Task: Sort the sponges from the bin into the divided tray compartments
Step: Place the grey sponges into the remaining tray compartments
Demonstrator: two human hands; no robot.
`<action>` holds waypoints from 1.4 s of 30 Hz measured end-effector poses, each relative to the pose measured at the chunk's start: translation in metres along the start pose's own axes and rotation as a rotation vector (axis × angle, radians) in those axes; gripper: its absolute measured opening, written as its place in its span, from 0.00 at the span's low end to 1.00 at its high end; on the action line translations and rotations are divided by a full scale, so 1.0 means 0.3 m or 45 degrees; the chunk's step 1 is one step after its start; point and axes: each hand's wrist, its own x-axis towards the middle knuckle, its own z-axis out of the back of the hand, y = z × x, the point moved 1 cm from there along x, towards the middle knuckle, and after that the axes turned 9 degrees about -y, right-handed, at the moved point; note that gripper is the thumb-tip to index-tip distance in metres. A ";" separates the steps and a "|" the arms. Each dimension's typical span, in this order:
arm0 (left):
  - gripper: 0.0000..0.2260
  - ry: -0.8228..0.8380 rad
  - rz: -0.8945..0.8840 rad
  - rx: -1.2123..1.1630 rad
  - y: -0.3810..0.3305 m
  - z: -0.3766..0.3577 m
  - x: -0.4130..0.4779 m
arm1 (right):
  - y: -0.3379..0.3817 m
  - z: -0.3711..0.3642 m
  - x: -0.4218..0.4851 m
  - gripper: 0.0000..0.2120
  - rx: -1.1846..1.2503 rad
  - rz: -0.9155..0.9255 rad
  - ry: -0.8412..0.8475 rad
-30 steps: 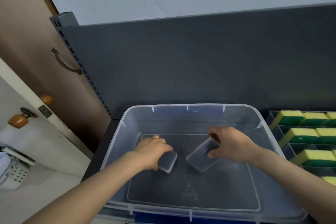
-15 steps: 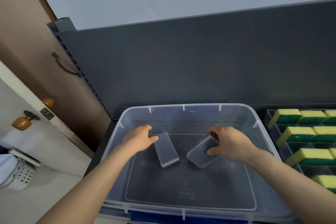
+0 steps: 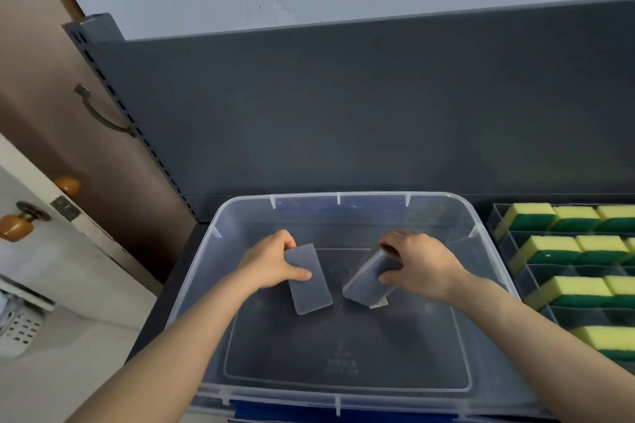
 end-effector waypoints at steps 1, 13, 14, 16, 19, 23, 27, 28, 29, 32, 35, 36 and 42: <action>0.23 -0.017 -0.034 -0.017 -0.009 0.004 -0.004 | -0.001 -0.001 0.002 0.15 0.010 -0.007 -0.006; 0.20 -0.358 -0.547 -0.084 -0.109 0.078 -0.069 | 0.013 0.024 0.016 0.14 0.172 -0.126 -0.116; 0.20 -0.384 -0.560 -0.098 -0.113 0.085 -0.073 | 0.014 0.026 0.018 0.16 0.190 -0.144 -0.134; 0.19 -0.419 -0.584 -0.109 -0.117 0.094 -0.080 | 0.020 0.037 0.020 0.17 0.169 -0.150 -0.156; 0.18 -0.422 -0.624 -0.103 -0.130 0.099 -0.090 | 0.038 0.072 0.009 0.16 0.116 -0.160 -0.171; 0.18 -0.430 -0.703 -0.034 -0.164 0.106 -0.122 | 0.052 0.126 -0.040 0.14 0.087 -0.169 -0.213; 0.18 -0.458 -0.748 0.011 -0.224 0.137 -0.167 | 0.048 0.207 -0.117 0.15 0.058 -0.132 -0.331; 0.18 -0.467 -0.756 0.008 -0.248 0.147 -0.180 | 0.046 0.232 -0.139 0.14 0.047 -0.126 -0.361; 0.18 -0.482 -0.770 0.003 -0.275 0.157 -0.196 | 0.041 0.255 -0.162 0.14 0.040 -0.118 -0.391; 0.18 -0.551 -0.839 -0.027 -0.382 0.184 -0.244 | 0.019 0.332 -0.240 0.18 0.041 -0.110 -0.484; 0.19 -0.628 -0.894 -0.064 -0.513 0.195 -0.299 | -0.016 0.418 -0.334 0.20 0.040 -0.090 -0.565; 0.19 -0.648 -0.910 -0.085 -0.557 0.192 -0.319 | -0.031 0.449 -0.370 0.20 0.034 -0.088 -0.586; 0.20 -0.670 -1.018 -0.177 -0.802 0.092 -0.477 | -0.172 0.599 -0.635 0.20 -0.027 -0.181 -0.694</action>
